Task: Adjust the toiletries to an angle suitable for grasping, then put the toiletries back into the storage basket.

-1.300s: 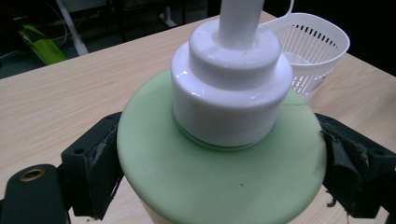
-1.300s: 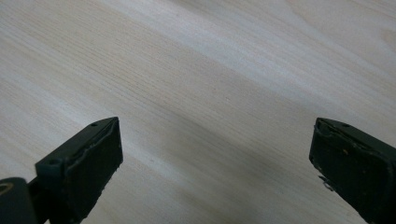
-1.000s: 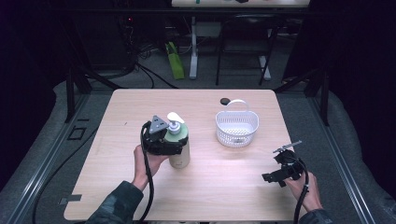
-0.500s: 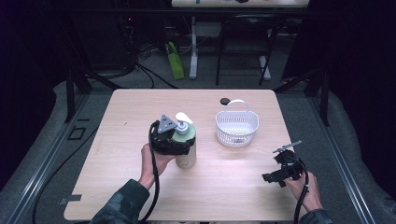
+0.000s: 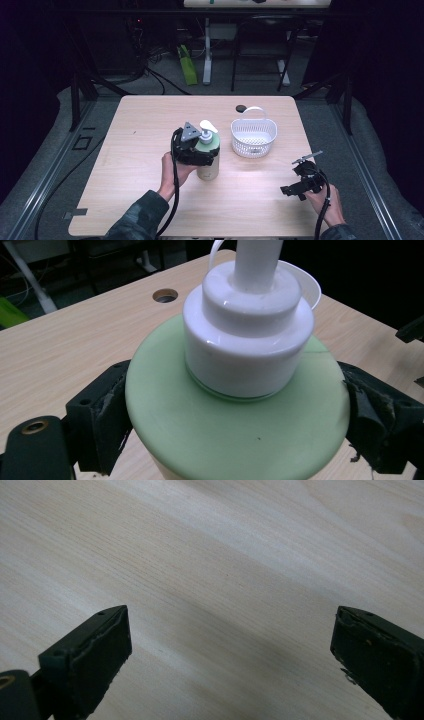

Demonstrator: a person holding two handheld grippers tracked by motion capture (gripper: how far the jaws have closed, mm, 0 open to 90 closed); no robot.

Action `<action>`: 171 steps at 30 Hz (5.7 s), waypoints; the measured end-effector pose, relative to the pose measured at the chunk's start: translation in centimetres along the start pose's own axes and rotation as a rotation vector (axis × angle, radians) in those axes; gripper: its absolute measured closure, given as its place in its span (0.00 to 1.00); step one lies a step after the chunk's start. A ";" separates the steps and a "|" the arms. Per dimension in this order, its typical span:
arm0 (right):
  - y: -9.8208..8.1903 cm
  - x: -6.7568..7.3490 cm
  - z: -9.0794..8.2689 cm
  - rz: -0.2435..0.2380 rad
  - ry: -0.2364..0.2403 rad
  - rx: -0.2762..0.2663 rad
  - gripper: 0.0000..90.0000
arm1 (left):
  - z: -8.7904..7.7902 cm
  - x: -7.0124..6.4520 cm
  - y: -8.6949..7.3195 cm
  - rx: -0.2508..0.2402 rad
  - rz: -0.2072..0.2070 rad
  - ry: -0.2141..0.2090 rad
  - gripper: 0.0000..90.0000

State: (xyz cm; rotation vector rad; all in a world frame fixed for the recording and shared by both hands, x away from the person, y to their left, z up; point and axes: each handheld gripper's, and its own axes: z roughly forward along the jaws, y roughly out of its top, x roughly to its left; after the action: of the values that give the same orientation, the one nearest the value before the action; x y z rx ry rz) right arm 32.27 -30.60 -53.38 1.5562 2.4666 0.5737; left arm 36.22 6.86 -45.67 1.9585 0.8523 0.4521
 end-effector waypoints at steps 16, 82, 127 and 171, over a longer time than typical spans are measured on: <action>0.0 0.0 0.0 0.019 0.007 -0.006 0.04 | 2.0 -1.9 1.1 0.003 0.022 -0.042 0.13; 0.0 0.1 -0.2 0.003 0.009 -0.032 0.04 | -1.9 1.1 -2.2 0.155 0.017 -0.045 0.00; 0.0 0.3 -0.5 0.019 0.028 -0.058 0.03 | -7.8 8.1 -9.2 0.320 -0.120 0.159 0.00; 3.1 6.4 -4.6 -0.128 0.120 -0.399 0.00 | -6.4 10.9 -9.8 0.401 -0.161 0.208 0.00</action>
State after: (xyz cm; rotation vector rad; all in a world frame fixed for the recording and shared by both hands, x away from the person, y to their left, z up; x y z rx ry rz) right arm 30.41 -24.73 -47.50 1.2331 2.3211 1.0837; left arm 36.12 21.89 -51.21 2.2066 1.3046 0.4182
